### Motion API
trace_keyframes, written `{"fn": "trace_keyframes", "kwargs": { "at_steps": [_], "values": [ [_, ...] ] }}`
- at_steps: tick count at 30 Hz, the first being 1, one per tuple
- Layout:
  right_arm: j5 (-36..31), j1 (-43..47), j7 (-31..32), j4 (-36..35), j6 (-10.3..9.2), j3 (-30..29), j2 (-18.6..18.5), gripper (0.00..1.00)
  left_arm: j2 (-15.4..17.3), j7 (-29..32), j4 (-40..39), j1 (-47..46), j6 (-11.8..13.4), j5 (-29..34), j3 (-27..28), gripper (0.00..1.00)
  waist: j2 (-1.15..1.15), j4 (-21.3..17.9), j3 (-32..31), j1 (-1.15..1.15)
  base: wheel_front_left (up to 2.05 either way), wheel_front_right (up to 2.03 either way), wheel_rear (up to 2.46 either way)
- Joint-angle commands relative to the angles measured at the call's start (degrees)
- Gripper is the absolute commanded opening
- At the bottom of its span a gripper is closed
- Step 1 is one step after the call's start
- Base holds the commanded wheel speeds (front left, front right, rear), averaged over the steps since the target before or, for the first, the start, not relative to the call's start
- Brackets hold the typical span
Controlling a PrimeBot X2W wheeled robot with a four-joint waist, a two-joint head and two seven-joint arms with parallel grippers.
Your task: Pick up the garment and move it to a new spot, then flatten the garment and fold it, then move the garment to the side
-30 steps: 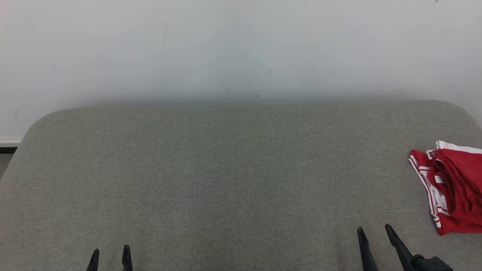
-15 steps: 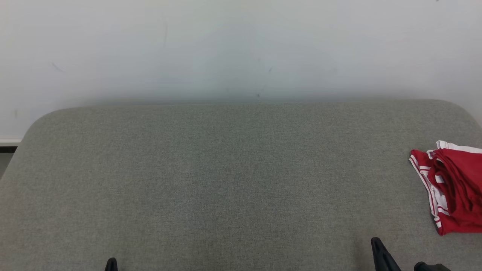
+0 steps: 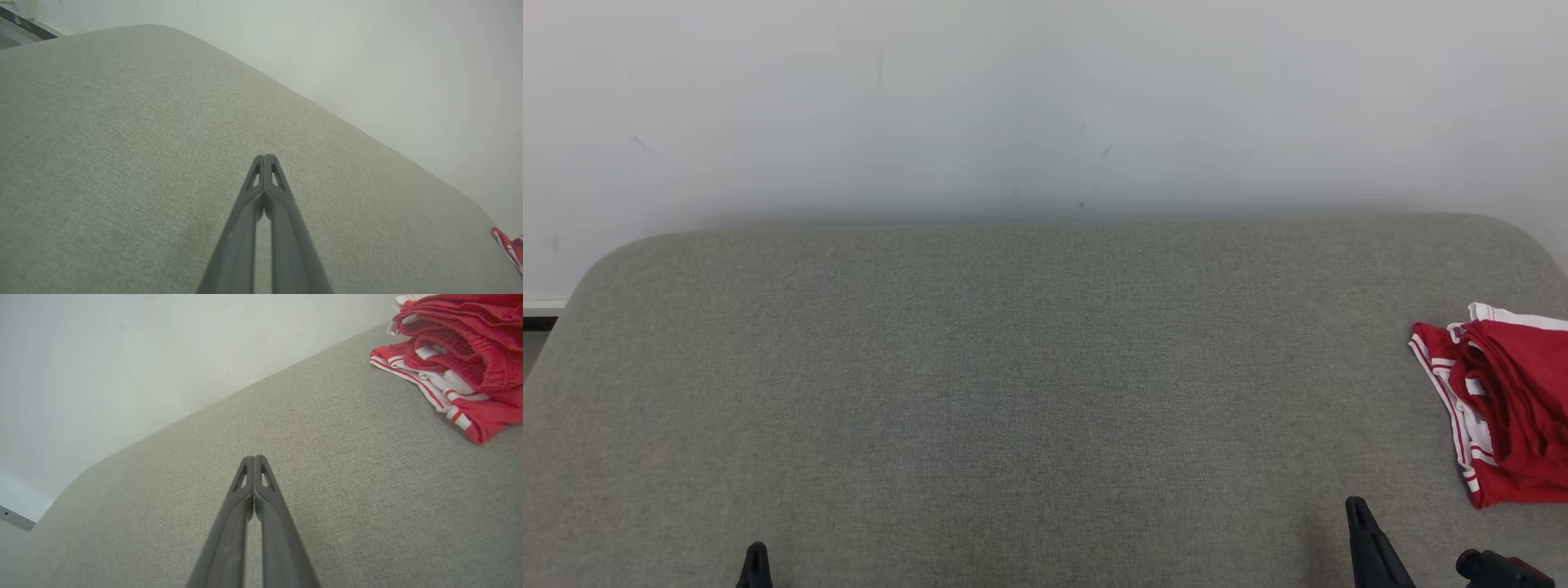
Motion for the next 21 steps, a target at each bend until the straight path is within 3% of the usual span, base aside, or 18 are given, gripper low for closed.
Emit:
{"fn": "trace_keyframes", "kwargs": {
  "at_steps": [1,21],
  "values": [
    [2.1,-1.6,0.3,-0.7,-0.02,-0.4,0.0,0.00,0.2,0.5,-0.6,-1.5,-0.2,-2.0,0.3,0.00,0.00,0.0,0.0,0.00,0.00,0.00,0.00],
    [18.9,-4.1,4.1,-0.7,-0.05,-2.3,0.5,0.00,0.3,4.8,0.0,-4.5,-0.6,-18.4,0.9,0.00,0.00,-0.2,0.3,0.00,0.00,0.00,0.00]
  ]
}}
